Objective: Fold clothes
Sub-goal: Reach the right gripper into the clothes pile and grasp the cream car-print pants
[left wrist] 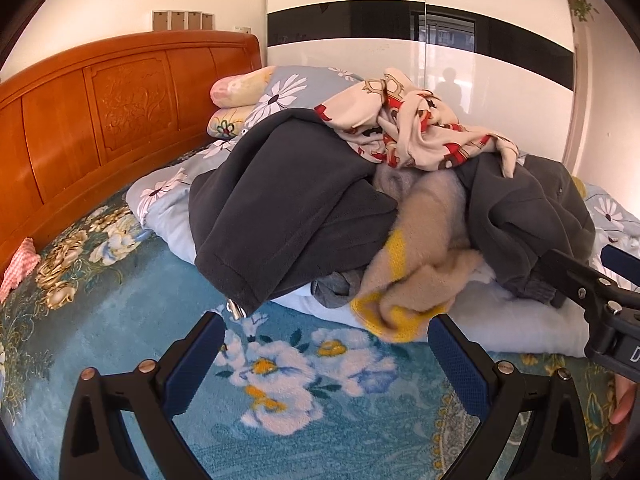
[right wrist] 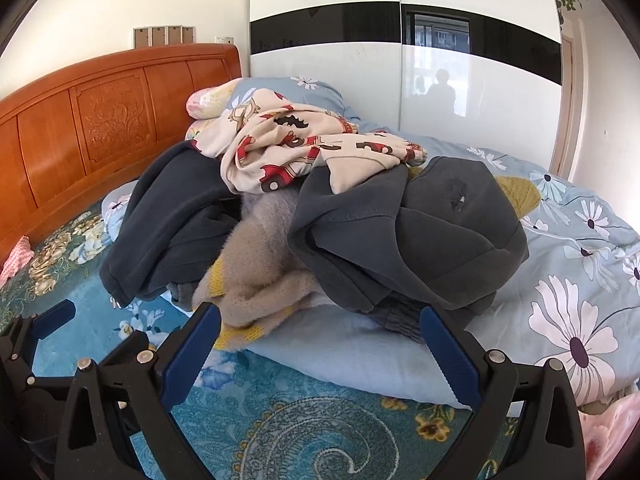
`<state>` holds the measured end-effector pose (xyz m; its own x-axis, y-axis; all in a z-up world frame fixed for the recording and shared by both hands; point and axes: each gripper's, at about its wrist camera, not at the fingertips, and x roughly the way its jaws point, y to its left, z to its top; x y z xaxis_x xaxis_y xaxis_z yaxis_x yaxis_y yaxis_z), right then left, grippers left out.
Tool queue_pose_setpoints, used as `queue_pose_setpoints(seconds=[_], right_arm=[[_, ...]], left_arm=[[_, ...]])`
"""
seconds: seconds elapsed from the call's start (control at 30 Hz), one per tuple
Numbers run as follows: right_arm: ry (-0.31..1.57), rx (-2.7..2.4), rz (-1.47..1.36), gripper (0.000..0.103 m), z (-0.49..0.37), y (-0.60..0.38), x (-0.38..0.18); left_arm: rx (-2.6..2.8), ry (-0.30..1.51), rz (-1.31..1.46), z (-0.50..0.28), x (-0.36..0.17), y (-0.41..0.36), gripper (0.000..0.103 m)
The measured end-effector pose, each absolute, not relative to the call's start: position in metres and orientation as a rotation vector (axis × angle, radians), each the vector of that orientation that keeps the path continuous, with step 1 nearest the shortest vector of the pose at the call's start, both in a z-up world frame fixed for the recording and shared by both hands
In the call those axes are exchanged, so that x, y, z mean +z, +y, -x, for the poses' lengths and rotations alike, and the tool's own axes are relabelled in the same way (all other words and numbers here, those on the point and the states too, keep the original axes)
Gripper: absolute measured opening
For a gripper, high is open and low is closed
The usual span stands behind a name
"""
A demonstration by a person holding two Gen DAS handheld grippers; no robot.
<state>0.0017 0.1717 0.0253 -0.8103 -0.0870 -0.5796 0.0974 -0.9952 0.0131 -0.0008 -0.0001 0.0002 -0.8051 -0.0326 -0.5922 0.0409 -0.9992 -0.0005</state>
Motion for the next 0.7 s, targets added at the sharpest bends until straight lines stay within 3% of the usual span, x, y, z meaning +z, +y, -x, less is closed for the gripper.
queue_pose_setpoints(seconds=[0.7], right_arm=[[0.147, -2.865, -0.943, 0.100, 0.043, 0.139, 0.035]], left_arm=[[-2.881, 0.073, -1.010, 0.049, 0.017, -0.026, 0.103]])
